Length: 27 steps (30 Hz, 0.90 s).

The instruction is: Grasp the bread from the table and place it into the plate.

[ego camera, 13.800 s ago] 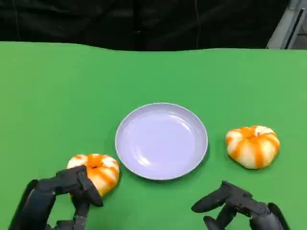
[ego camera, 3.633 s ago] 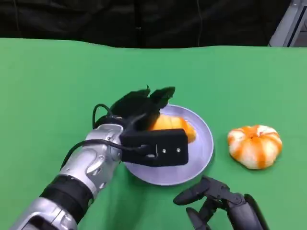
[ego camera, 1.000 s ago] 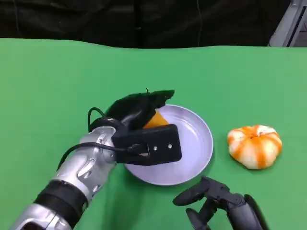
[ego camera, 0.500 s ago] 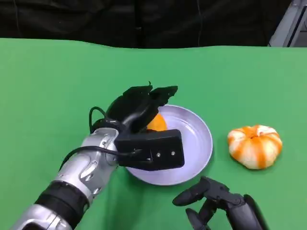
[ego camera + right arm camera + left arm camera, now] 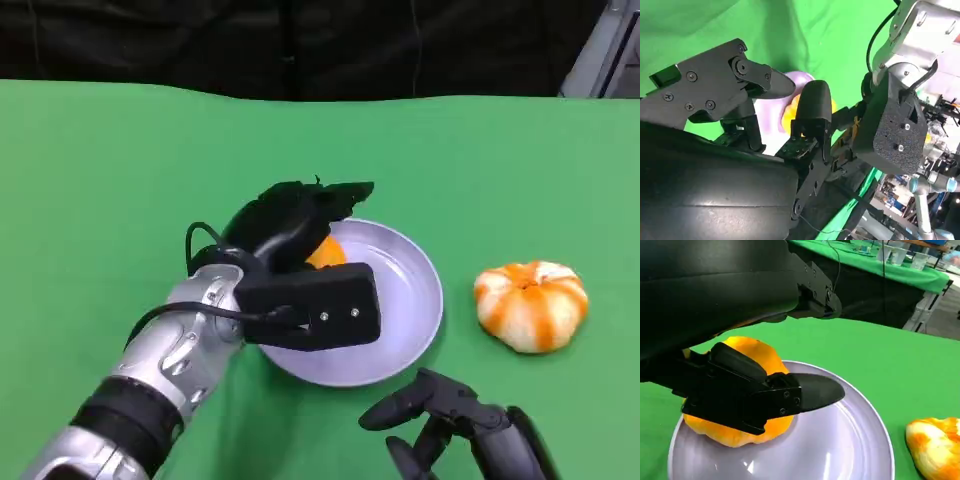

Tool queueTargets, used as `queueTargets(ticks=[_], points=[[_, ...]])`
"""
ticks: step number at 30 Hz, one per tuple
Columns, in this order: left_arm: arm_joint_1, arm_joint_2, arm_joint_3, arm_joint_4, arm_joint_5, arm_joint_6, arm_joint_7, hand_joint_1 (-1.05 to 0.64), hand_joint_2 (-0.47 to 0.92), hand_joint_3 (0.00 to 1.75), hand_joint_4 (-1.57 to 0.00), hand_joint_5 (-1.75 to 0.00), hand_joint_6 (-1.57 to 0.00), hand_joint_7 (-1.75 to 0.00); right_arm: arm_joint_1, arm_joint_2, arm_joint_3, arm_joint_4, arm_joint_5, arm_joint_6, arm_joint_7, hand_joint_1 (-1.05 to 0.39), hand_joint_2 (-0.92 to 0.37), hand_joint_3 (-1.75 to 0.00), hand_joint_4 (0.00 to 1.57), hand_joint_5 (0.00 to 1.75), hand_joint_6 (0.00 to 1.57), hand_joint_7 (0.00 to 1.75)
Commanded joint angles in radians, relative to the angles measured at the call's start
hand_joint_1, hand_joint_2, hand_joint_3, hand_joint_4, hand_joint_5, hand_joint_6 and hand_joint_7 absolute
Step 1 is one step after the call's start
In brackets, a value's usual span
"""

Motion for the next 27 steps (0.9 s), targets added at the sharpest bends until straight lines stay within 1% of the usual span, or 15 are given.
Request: queueTargets(ticks=[1,3,7,9,10,14,15,16,17,19,20,22,24,26,27], points=[[0.038,0.016,0.042,-0.045,-0.032,-0.045,0.041,-0.61,0.92,0.36,-0.03,-0.49,-0.23,-0.02,0.005,-0.003,0.003,-0.005,0.002,-0.002,-0.008,-0.14,-0.62,-0.84,0.73,1.49,0.69,0.98],[0.063,0.025,0.075,-0.076,-0.073,-0.083,0.033,-0.61,0.92,0.37,-0.04,-0.50,-0.26,-0.03,0.004,-0.004,0.002,-0.003,0.002,-0.005,-0.010,-0.14,-0.62,-0.85,0.73,1.49,0.69,0.97],[0.139,0.044,0.166,-0.178,-0.228,-0.173,-0.040,-0.47,0.92,0.28,-0.36,-0.70,-0.52,-0.14,0.004,-0.004,0.001,-0.004,0.004,-0.003,-0.010,-0.14,-0.61,-0.85,0.73,1.50,0.68,0.98],[0.180,0.053,0.199,-0.232,-0.300,-0.196,-0.089,-0.42,0.92,0.25,-0.42,-0.76,-0.56,-0.15,0.003,-0.004,0.000,-0.004,0.005,-0.001,-0.010,-0.14,-0.61,-0.85,0.73,1.50,0.68,0.98],[0.202,0.058,0.214,-0.260,-0.334,-0.202,-0.113,-0.35,0.92,0.22,-0.52,-0.80,-0.64,-0.18,0.003,-0.004,0.000,-0.004,0.006,-0.001,-0.010,-0.14,-0.61,-0.85,0.73,1.50,0.68,0.98],[0.230,0.062,0.236,-0.305,-0.371,-0.197,-0.153,-0.30,0.92,0.20,-0.59,-0.82,-0.69,-0.19,0.002,-0.004,-0.001,-0.004,0.007,0.000,-0.010,-0.14,-0.61,-0.86,0.74,1.50,0.69,0.98],[0.289,0.075,0.267,-0.349,-0.437,-0.227,-0.185,-0.29,0.92,0.20,-0.59,-0.82,-0.70,-0.19,0.002,-0.006,-0.002,-0.006,0.007,0.002,-0.008,-0.14,-0.61,-0.86,0.74,1.50,0.69,0.98],[0.333,0.085,0.291,-0.384,-0.487,-0.249,-0.210,-0.18,0.89,0.27,-0.76,-0.93,-0.88,-0.29,0.001,-0.007,-0.004,-0.007,0.006,0.003,-0.007,-0.14,-0.60,-0.86,0.73,1.50,0.69,0.98],[0.381,0.094,0.315,-0.423,-0.543,-0.266,-0.240,-0.14,0.79,0.46,-0.82,-0.97,-0.93,-0.34,0.001,-0.009,-0.005,-0.008,0.007,0.003,-0.005,-0.14,-0.60,-0.86,0.73,1.50,0.69,0.97],[0.441,0.104,0.343,-0.471,-0.604,-0.286,-0.280,-0.04,0.55,0.96,-0.84,-1.05,-0.99,-0.45,0.002,-0.012,-0.007,-0.008,0.009,0.000,-0.004,-0.14,-0.60,-0.86,0.73,1.50,0.69,0.97],[0.460,0.107,0.353,-0.487,-0.621,-0.295,-0.294,-0.02,0.48,1.10,-0.85,-1.10,-0.99,-0.52,0.002,-0.012,-0.008,-0.008,0.011,-0.002,-0.003,-0.14,-0.60,-0.86,0.73,1.50,0.68,0.97],[0.478,0.109,0.364,-0.502,-0.635,-0.302,-0.311,0.00,0.42,1.23,-0.86,-1.14,-0.98,-0.58,0.003,-0.013,-0.009,-0.008,0.013,-0.003,-0.002,-0.13,-0.61,-0.86,0.73,1.49,0.69,0.97],[0.535,0.114,0.387,-0.532,-0.660,-0.327,-0.323,0.00,0.40,1.26,-0.86,-1.14,-0.97,-0.61,0.005,-0.017,-0.014,-0.010,0.021,-0.005,0.001,-0.13,-0.61,-0.86,0.73,1.49,0.69,0.96],[0.619,0.121,0.418,-0.572,-0.694,-0.366,-0.335,0.03,0.38,1.35,-0.90,-1.38,-0.92,-0.91,0.008,-0.023,-0.022,-0.014,0.033,-0.009,0.007,-0.12,-0.60,-0.87,0.73,1.49,0.69,0.96],[0.665,0.122,0.433,-0.590,-0.713,-0.379,-0.339,0.02,0.38,1.35,-0.90,-1.44,-0.89,-1.01,0.010,-0.027,-0.027,-0.015,0.042,-0.014,0.010,-0.12,-0.60,-0.88,0.73,1.50,0.69,0.96]])
